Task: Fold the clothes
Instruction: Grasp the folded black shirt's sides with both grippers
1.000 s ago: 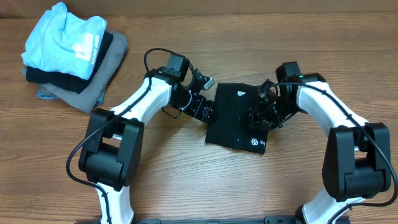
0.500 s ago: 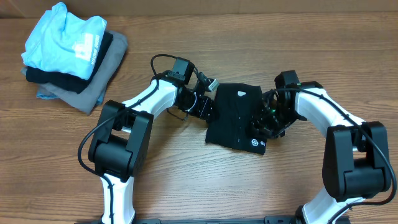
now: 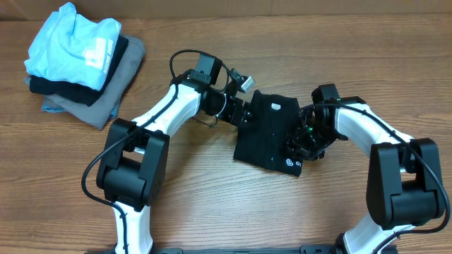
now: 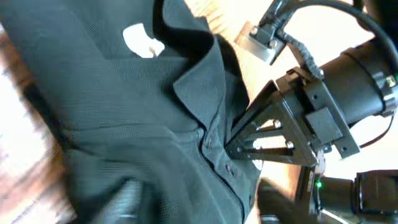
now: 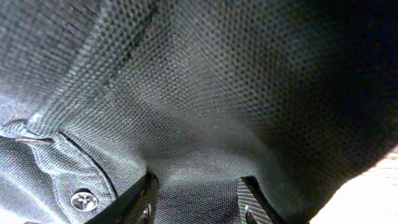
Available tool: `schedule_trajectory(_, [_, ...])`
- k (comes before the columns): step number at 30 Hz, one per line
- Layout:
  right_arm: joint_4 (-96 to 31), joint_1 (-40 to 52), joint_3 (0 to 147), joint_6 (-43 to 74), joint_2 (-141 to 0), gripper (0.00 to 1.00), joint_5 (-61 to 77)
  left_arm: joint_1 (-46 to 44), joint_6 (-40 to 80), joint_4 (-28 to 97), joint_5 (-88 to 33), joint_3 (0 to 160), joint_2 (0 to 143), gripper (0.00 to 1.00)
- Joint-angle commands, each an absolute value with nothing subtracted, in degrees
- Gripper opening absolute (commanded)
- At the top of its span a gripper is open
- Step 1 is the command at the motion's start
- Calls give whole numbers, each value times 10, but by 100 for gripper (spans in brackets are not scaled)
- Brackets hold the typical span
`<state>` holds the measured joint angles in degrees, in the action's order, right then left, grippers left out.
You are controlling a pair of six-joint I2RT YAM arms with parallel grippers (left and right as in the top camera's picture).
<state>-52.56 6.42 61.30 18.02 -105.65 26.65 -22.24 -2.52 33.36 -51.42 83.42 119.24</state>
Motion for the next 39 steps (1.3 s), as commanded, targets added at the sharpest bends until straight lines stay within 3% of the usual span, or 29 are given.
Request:
schedule_trajectory(1, [-523, 64, 601, 183, -1045, 45, 255, -245, -51, 350, -484, 842, 1181, 82])
schedule_trajectory(15, [-521, 64, 601, 183, -1045, 45, 255, -262, -60, 350, -490, 838, 1243, 82])
schedule_trajectory(19, [-521, 64, 601, 183, -1045, 45, 255, -250, -60, 338, -554, 839, 1242, 89])
schedule_trajectory(30, [-521, 64, 601, 183, -1045, 44, 255, -140, -60, 354, -745, 865, 1238, 95])
schedule_trajectory(34, [-521, 64, 601, 183, -1045, 44, 255, -109, -73, 382, -703, 865, 1239, 100])
schedule_trajectory(39, [-521, 64, 601, 183, -1045, 44, 255, -122, -90, 468, -516, 864, 1239, 100])
